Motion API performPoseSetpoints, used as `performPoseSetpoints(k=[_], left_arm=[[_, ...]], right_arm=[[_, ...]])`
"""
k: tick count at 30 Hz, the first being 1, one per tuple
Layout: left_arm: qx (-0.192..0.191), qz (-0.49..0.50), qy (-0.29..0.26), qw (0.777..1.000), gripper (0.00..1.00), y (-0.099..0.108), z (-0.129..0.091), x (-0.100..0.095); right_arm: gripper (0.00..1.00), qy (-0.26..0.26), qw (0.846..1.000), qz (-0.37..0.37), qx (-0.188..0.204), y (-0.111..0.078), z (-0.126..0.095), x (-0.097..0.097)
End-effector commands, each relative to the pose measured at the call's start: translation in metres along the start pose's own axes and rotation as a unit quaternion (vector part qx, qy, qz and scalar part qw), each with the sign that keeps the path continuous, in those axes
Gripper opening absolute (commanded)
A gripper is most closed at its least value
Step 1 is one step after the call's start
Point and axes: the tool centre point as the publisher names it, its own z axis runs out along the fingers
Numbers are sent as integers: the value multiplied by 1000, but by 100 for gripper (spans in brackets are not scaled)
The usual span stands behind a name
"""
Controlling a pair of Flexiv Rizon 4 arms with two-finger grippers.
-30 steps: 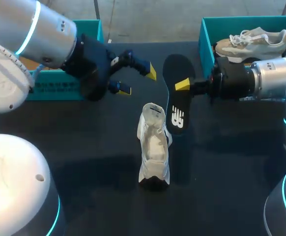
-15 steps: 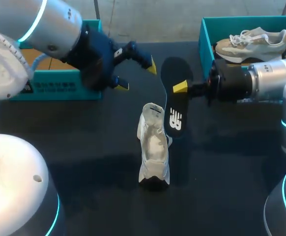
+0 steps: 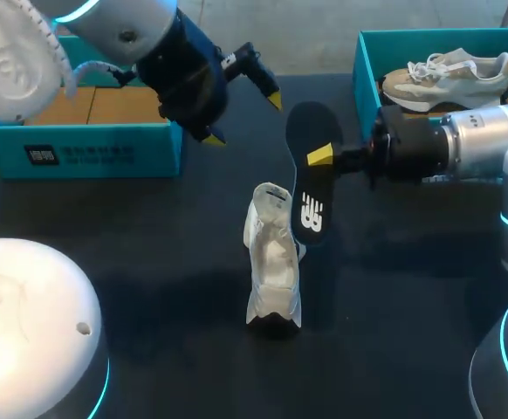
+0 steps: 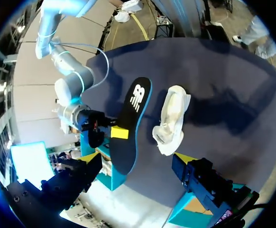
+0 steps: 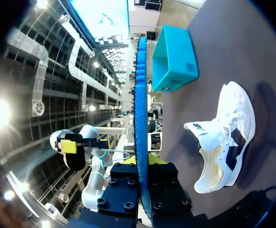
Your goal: Take the shoe out of the shoebox, open the shoe tongue, remove and reinsert the insole, then place the shoe into the shoebox
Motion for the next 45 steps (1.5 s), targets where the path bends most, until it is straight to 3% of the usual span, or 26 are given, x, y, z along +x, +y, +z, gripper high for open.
performPoseSetpoints(k=[1, 7, 21, 25, 27, 41, 45], left_arm=[[5, -21, 26, 999, 100, 12, 6, -5], [18, -45, 41, 998, 100, 21, 9, -7], [56, 34, 117, 991, 100, 22, 18, -30], [54, 51, 130, 989, 100, 19, 23, -35], [21, 82, 128, 988, 100, 16, 23, -39], [21, 82, 128, 988, 100, 16, 23, -39], [40, 61, 165, 984, 100, 15, 26, -38]], right_arm=[[0, 2, 1000, 2, 5, 5, 5, -4], [0, 3, 1000, 2, 8, 7, 7, -3], [0, 5, 1000, 9, 17, 5, 9, -10], [0, 7, 1000, 8, 21, 5, 10, -11], [0, 7, 1000, 7, 22, 5, 11, -11], [0, -10, 999, -3, 30, 4, 9, -8], [0, -12, 1000, -2, 27, 0, 4, -9]])
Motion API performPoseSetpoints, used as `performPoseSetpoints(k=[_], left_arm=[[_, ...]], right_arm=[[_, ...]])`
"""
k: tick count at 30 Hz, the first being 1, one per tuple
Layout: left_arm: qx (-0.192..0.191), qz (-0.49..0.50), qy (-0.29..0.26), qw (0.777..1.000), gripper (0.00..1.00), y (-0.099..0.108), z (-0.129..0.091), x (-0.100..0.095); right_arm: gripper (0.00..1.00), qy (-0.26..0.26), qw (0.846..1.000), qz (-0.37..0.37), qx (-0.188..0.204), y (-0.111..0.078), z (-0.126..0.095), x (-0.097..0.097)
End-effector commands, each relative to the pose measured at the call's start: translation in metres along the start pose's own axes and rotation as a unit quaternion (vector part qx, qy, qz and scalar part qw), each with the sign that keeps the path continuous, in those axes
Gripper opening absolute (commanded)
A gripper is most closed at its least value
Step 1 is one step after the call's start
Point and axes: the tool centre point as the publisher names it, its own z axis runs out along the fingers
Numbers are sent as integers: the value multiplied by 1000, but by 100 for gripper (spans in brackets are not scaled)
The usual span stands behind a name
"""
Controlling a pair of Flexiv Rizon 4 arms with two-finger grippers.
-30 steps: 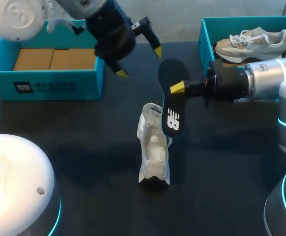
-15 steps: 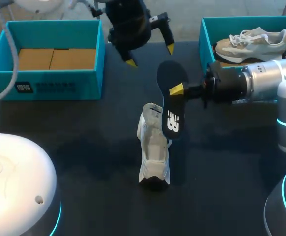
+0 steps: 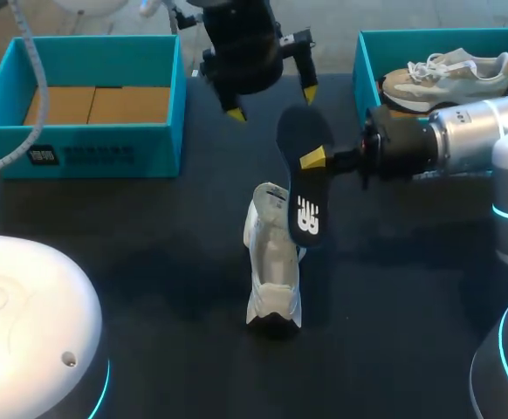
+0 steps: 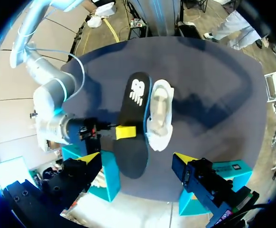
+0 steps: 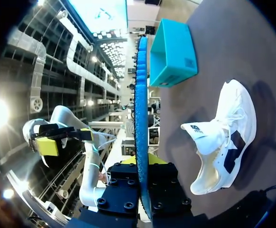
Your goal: Take the shoe out of the shoebox, open the shoe tongue, remove and reinsert the insole, then place the shoe into the shoebox
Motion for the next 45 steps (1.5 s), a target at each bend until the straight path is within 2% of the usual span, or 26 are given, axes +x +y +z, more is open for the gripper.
performPoseSetpoints(k=[1, 6, 15, 29, 38, 45], left_arm=[[17, -18, 22, 999, 100, 6, 1, -7], [46, -30, 43, 998, 100, 8, 5, -12], [60, -9, 88, 994, 100, 5, 9, -17], [53, -18, 97, 994, 100, 13, 23, -28], [56, -13, 93, 994, 100, 5, 32, -42], [60, -8, 91, 994, 100, 0, 37, -43]], right_arm=[[0, -2, 1000, 1, -3, -5, -4, -1], [0, 1, 1000, 2, -6, -9, -5, -3], [0, -1, 1000, 3, 6, -9, -2, -5], [0, 3, 1000, -5, -8, -9, -1, -8], [0, 5, 1000, -9, -19, -3, -1, -8], [0, 3, 1000, -11, -15, 1, -1, -7]])
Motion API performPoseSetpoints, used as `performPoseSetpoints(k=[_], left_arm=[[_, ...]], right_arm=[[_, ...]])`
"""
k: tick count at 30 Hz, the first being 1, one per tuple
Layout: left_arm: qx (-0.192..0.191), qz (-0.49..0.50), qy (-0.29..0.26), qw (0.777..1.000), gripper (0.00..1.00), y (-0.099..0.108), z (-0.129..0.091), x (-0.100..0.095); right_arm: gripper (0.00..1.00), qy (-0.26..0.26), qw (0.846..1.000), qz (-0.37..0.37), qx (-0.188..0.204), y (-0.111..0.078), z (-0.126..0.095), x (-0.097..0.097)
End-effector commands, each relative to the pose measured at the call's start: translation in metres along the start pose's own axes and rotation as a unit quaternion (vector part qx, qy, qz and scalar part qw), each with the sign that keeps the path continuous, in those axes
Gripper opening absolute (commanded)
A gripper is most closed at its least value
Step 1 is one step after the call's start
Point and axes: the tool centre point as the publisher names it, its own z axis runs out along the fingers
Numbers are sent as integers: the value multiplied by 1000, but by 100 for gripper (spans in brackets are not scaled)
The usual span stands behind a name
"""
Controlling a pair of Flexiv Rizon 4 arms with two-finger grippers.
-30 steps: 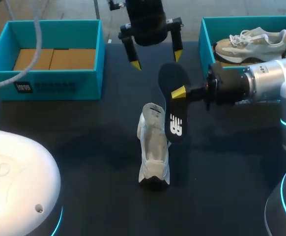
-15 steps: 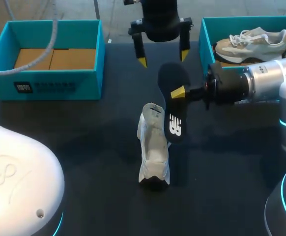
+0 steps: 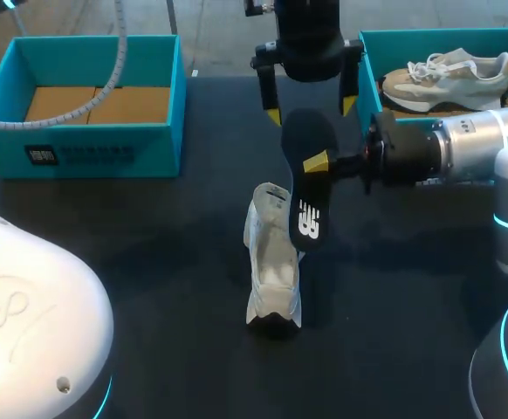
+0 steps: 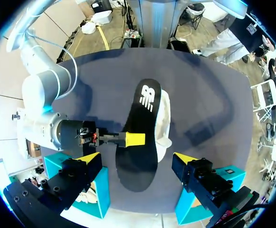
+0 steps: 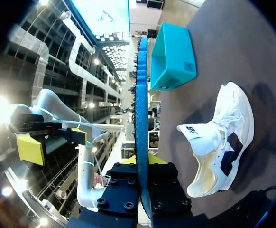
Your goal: Take the shoe out of the shoebox, open the shoe tongue, remove and reinsert the insole, then place the shoe into the shoebox
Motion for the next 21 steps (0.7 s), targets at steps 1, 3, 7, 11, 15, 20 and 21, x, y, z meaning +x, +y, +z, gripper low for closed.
performPoseSetpoints(k=[1, 3, 7, 11, 15, 20, 21], left_arm=[[0, 2, 0, 1000, 100, -1, 3, 1], [0, 3, 1, 1000, 100, -2, 4, 1], [3, 3, 2, 1000, 100, -2, 7, 2], [4, 3, 3, 1000, 100, -2, 8, 2], [3, 4, 4, 1000, 100, -2, 7, 1], [0, 4, 9, 1000, 100, -2, 10, 2], [-2, 4, 11, 1000, 100, -2, 10, 2]], right_arm=[[0, -2, 1000, 1, 4, 2, 2, 0], [0, -2, 1000, 0, 5, 3, 2, 1], [0, -3, 1000, 1, 8, 3, 2, 1], [0, -4, 1000, 1, 7, 3, 2, 2], [0, -5, 1000, 0, 7, 3, 2, 3], [0, -6, 1000, 0, 8, 1, 2, 2], [0, -6, 1000, 1, 9, 1, 2, 1]])
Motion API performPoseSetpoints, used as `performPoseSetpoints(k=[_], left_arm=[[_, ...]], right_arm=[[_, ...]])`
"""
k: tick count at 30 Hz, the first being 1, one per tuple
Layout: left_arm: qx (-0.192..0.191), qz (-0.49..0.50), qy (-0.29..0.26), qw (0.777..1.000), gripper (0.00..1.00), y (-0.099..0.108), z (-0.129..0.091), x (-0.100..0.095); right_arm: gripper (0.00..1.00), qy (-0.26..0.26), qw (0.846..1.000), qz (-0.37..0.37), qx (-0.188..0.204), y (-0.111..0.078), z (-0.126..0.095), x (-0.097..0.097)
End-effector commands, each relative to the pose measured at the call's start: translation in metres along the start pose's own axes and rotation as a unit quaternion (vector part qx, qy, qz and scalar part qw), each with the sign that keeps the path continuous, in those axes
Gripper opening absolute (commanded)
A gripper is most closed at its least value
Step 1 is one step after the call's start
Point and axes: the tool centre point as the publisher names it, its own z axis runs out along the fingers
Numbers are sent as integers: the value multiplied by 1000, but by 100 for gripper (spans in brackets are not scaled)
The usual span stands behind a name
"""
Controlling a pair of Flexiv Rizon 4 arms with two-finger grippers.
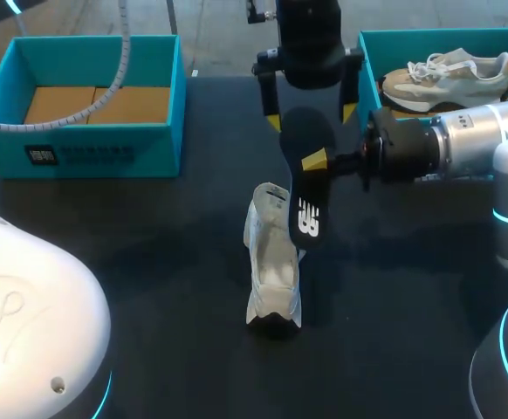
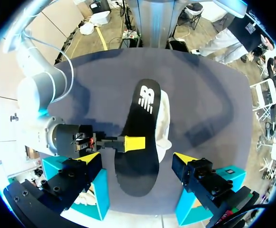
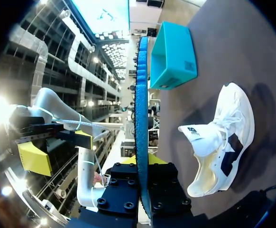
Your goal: Take the shoe out of the shoebox, open the shoe tongue, remove and reinsert the insole, then place the shoe into the shoebox
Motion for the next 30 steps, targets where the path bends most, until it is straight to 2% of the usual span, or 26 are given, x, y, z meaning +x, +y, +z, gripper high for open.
performPoseSetpoints(k=[1, 12, 30], left_arm=[[-4, 0, 4, 1000, 100, 0, 0, 1], [-28, -10, 24, 999, 100, 2, -1, 17], [-34, -16, 29, 999, 100, 2, 2, 19]], right_arm=[[0, -1, 1000, 2, 2, -2, 1, -2], [0, -6, 1000, 5, -1, -3, -3, -4], [0, -7, 1000, 5, -5, -5, -4, -4]])
